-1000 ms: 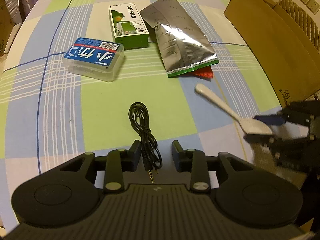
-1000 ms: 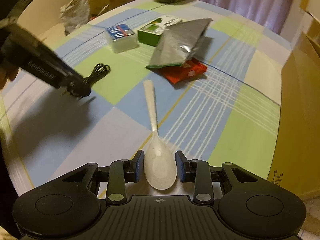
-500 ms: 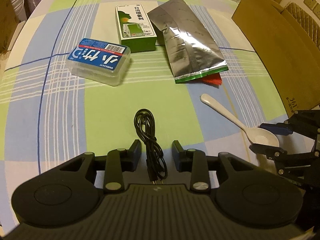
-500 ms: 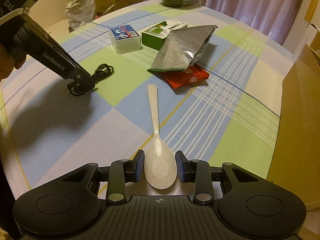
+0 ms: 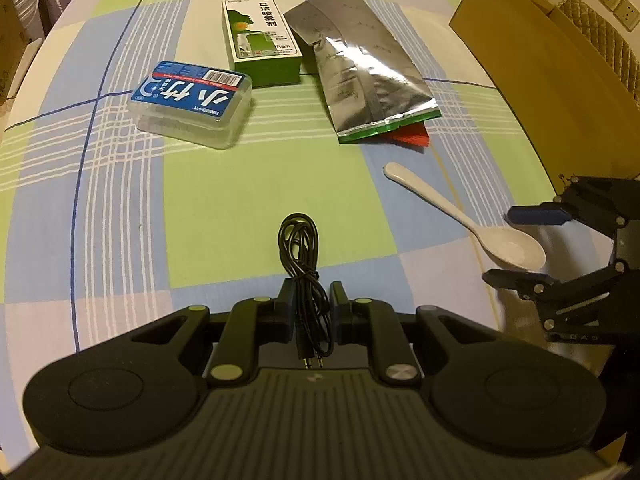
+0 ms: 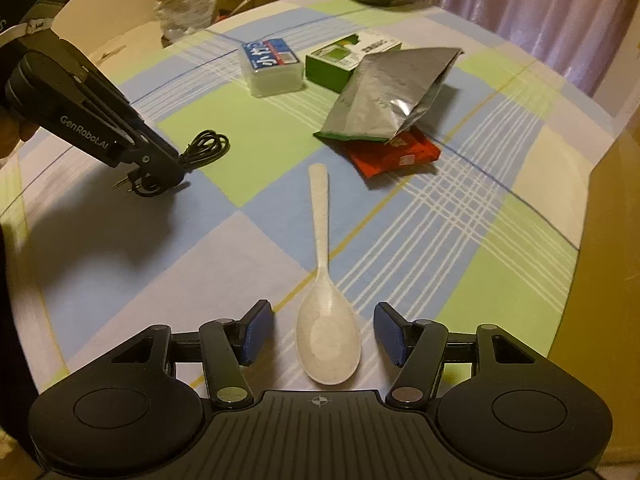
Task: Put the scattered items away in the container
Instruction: 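Carry the black cable and white spoon with both tools to the cardboard box, then open the left tool over the box while the right tool releases the spoon inside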
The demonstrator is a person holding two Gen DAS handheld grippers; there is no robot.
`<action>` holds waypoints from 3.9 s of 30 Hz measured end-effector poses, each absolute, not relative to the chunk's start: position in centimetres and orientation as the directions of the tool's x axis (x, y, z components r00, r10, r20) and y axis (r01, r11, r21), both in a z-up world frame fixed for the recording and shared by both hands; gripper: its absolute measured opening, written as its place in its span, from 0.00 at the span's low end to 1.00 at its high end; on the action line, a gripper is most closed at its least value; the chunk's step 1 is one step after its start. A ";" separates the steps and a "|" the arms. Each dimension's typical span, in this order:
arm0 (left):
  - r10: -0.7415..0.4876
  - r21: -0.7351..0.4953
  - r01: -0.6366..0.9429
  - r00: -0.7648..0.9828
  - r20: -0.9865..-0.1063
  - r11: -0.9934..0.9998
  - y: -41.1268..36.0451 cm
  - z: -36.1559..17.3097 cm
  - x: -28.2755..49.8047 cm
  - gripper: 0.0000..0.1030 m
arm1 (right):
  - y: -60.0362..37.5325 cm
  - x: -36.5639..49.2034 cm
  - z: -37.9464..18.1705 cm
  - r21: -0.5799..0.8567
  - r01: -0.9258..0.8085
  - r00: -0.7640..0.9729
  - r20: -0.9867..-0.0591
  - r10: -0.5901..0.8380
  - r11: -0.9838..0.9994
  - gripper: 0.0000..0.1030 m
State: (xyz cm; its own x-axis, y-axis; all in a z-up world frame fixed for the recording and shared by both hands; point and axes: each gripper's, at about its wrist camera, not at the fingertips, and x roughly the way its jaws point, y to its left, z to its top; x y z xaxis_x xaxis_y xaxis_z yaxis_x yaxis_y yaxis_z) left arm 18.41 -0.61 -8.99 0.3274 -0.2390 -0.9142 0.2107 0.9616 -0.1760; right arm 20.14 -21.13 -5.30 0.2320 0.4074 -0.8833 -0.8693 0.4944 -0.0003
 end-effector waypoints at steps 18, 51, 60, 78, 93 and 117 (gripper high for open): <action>-0.281 -0.220 0.211 0.327 -0.902 0.952 -1.8 -7.9 17.0 0.12 | -22.9 18.7 -1.8 0.081 -0.766 0.294 -0.838 0.459 0.638 0.32; -0.382 -0.255 0.321 0.444 -0.810 0.912 -9.6 3.0 11.8 0.12 | -33.7 15.5 10.2 0.066 -0.534 0.588 -0.687 0.426 0.843 0.33; -0.446 -0.265 0.415 0.437 -0.781 0.870 -15.9 5.4 13.3 0.12 | -39.3 18.4 12.6 0.058 -0.419 0.674 -0.648 0.354 0.906 0.33; -0.529 -0.282 0.547 0.368 -0.765 0.788 -30.2 4.8 20.8 0.12 | -46.8 25.8 11.2 0.079 -0.299 0.703 -0.655 0.276 0.951 0.33; -0.458 -0.218 0.500 0.428 -0.779 0.838 -30.3 3.0 22.3 0.28 | -46.4 27.4 9.3 0.094 -0.305 0.680 -0.675 0.286 0.948 0.33; -0.457 -0.247 0.445 0.461 -0.760 0.861 -25.7 3.3 20.5 0.41 | -45.7 26.7 9.4 0.085 -0.304 0.708 -0.647 0.285 0.949 0.75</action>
